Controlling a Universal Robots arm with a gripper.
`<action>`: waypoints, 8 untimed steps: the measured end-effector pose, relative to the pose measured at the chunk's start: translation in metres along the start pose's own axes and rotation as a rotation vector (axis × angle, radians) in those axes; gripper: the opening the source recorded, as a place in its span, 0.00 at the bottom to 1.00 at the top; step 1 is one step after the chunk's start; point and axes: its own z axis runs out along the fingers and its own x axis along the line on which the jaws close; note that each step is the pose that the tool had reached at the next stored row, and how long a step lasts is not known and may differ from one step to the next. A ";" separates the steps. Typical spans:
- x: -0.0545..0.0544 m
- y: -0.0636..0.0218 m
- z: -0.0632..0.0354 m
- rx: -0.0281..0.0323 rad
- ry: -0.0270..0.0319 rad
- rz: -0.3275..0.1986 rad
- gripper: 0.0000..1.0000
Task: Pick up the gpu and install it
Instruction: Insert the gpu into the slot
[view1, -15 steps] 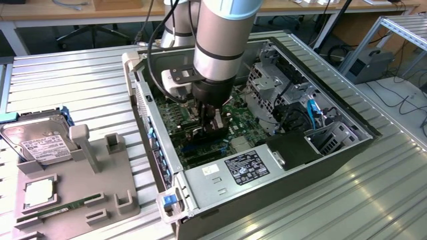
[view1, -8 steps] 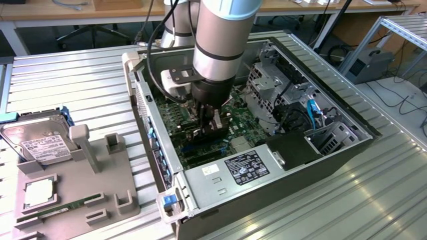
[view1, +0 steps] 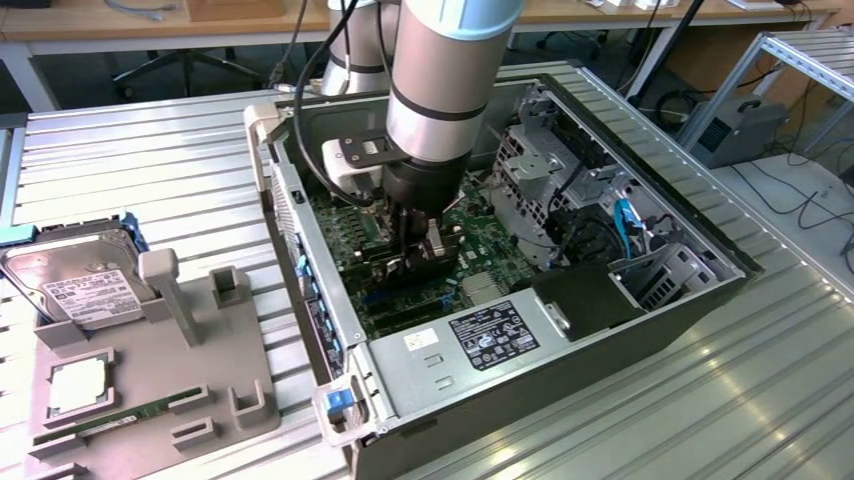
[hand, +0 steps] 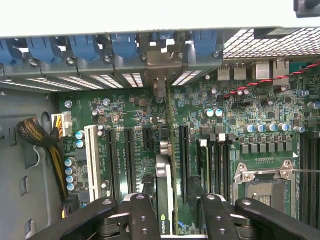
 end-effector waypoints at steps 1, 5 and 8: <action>0.000 -0.0003 0.0000 0.0000 0.0000 0.000 0.40; 0.000 -0.0027 0.0000 -0.0002 0.0001 -0.005 0.40; 0.000 -0.0028 0.0031 -0.0008 0.0002 -0.018 0.40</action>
